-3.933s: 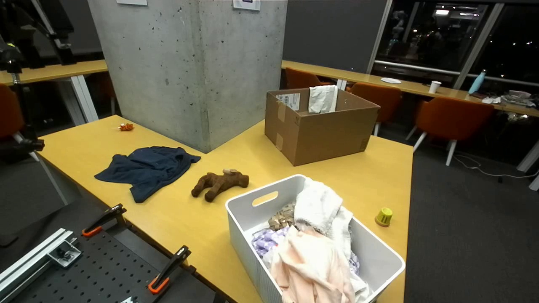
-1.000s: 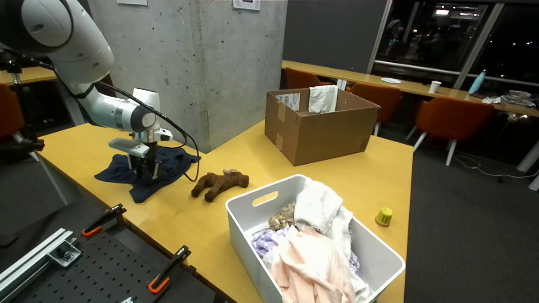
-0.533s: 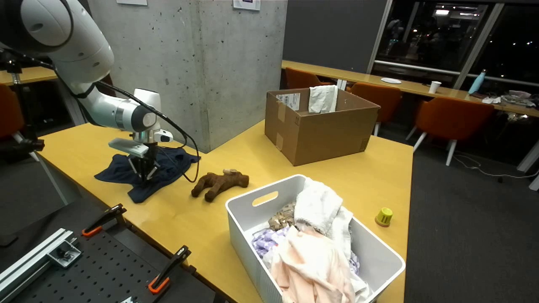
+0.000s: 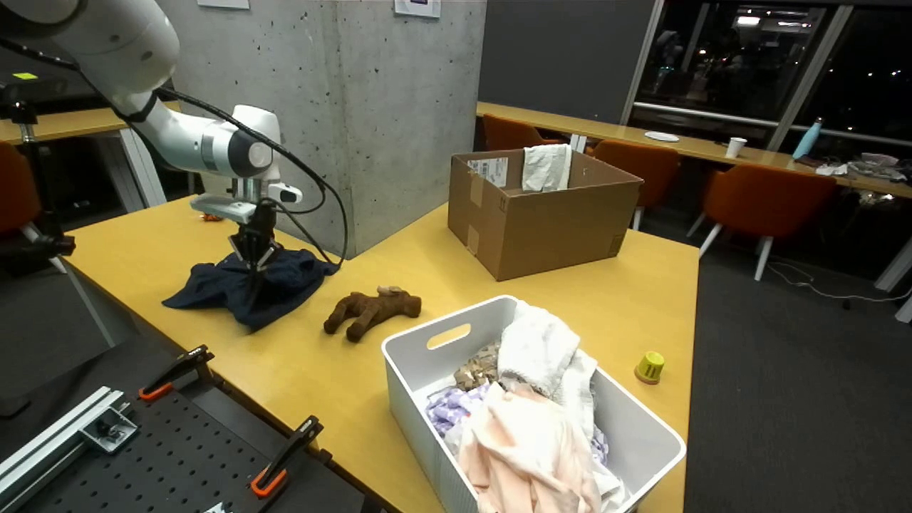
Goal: Pick up the toy moose with the blue shirt and then put them in the white basket
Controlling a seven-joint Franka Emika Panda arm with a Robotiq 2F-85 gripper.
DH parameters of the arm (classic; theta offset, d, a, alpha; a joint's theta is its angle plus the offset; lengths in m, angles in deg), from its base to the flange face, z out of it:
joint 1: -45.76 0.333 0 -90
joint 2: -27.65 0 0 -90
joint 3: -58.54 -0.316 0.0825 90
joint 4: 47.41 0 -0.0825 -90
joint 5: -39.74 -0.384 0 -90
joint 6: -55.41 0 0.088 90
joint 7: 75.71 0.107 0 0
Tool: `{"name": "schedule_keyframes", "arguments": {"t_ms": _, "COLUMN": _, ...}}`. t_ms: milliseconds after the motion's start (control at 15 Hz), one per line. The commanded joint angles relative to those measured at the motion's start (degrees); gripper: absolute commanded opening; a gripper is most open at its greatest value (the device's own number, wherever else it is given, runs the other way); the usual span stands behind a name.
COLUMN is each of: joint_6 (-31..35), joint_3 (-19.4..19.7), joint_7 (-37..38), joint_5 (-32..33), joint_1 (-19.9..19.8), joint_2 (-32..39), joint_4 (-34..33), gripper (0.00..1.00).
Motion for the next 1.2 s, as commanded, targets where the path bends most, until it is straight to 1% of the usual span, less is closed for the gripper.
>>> {"name": "schedule_keyframes", "arguments": {"t_ms": 0, "joint_6": -7.5, "joint_3": 2.3, "joint_7": 1.3, "joint_5": 1.8, "joint_1": 0.4, "joint_2": -4.8, "joint_4": -1.9, "gripper": 0.01}}
{"name": "schedule_keyframes", "arguments": {"t_ms": 200, "joint_6": -11.8, "joint_3": 3.8, "joint_7": 1.5, "joint_5": 3.6, "joint_1": -0.6, "joint_2": -8.2, "joint_4": -2.6, "gripper": 0.01}}
{"name": "schedule_keyframes", "arguments": {"t_ms": 400, "joint_6": -14.0, "joint_3": 5.3, "joint_7": 1.1, "joint_5": 5.1, "joint_1": -2.8, "joint_2": -12.4, "joint_4": -0.6, "gripper": 0.01}}
{"name": "schedule_keyframes", "arguments": {"t_ms": 533, "joint_6": -14.7, "joint_3": 5.8, "joint_7": 0.6, "joint_5": 5.4, "joint_1": -4.5, "joint_2": -13.0, "joint_4": -1.0, "gripper": 0.01}}
{"name": "schedule_keyframes", "arguments": {"t_ms": 667, "joint_6": -15.9, "joint_3": 5.2, "joint_7": 0.1, "joint_5": 5.5, "joint_1": -5.0, "joint_2": -12.0, "joint_4": -3.7, "gripper": 0.01}}
{"name": "schedule_keyframes", "arguments": {"t_ms": 933, "joint_6": -21.1, "joint_3": 3.6, "joint_7": 1.4, "joint_5": 8.5, "joint_1": -1.4, "joint_2": -10.8, "joint_4": -10.3, "gripper": 0.01}}
{"name": "schedule_keyframes", "arguments": {"t_ms": 1133, "joint_6": -25.5, "joint_3": 2.6, "joint_7": 0.6, "joint_5": 11.3, "joint_1": 1.7, "joint_2": -10.2, "joint_4": -16.9, "gripper": 0.01}}
